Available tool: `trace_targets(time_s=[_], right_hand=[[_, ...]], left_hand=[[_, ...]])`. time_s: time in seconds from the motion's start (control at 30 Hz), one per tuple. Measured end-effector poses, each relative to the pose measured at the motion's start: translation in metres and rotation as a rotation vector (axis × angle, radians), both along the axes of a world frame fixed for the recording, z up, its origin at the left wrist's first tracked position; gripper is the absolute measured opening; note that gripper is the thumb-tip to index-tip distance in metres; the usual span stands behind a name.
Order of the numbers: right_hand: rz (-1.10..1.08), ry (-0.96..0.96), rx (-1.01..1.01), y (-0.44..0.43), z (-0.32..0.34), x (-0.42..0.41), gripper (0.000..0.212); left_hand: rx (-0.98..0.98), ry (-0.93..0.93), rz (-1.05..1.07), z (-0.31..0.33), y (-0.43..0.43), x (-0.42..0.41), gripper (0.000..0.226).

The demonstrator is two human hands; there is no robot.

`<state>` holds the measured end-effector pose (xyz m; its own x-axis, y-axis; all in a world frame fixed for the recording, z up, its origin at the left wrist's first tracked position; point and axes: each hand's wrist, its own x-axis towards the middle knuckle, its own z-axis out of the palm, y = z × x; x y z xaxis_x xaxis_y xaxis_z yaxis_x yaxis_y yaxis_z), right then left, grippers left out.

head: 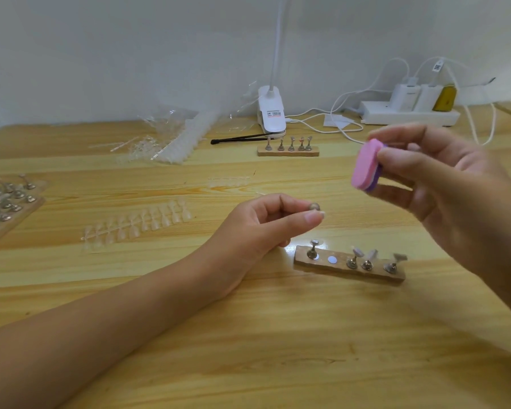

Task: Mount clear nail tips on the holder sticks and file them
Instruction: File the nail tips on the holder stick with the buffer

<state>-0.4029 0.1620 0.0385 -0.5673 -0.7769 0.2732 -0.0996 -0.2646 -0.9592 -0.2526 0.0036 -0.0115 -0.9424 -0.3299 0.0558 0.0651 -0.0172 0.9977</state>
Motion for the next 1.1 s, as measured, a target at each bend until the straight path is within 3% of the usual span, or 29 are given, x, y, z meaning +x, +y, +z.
trace_targets(time_s=[0.17,0.27,0.43,0.57,0.7,1.1], right_hand=[[0.119,0.255,0.211,0.000,-0.007,0.015,0.022],[0.142,0.291,0.247,0.001,-0.005,0.017,0.024],[0.208,0.280,0.241,0.001,-0.006,0.017,0.027],[0.149,0.158,0.149,-0.003,-0.012,0.015,0.023],[0.253,0.110,0.189,-0.003,-0.010,0.015,0.021],[0.174,0.069,0.116,-0.003,-0.012,0.012,0.020]], left_hand=[[-0.078,0.021,-0.048,0.001,0.003,0.003,0.007],[-0.107,0.027,-0.055,0.003,0.003,0.004,0.010],[-0.098,0.003,-0.012,0.002,0.003,0.000,0.018],[-0.088,0.003,-0.024,0.001,0.002,0.001,0.018],[-0.053,0.001,0.006,0.000,0.001,0.000,0.023],[-0.027,0.000,0.008,-0.002,-0.003,-0.003,0.024]])
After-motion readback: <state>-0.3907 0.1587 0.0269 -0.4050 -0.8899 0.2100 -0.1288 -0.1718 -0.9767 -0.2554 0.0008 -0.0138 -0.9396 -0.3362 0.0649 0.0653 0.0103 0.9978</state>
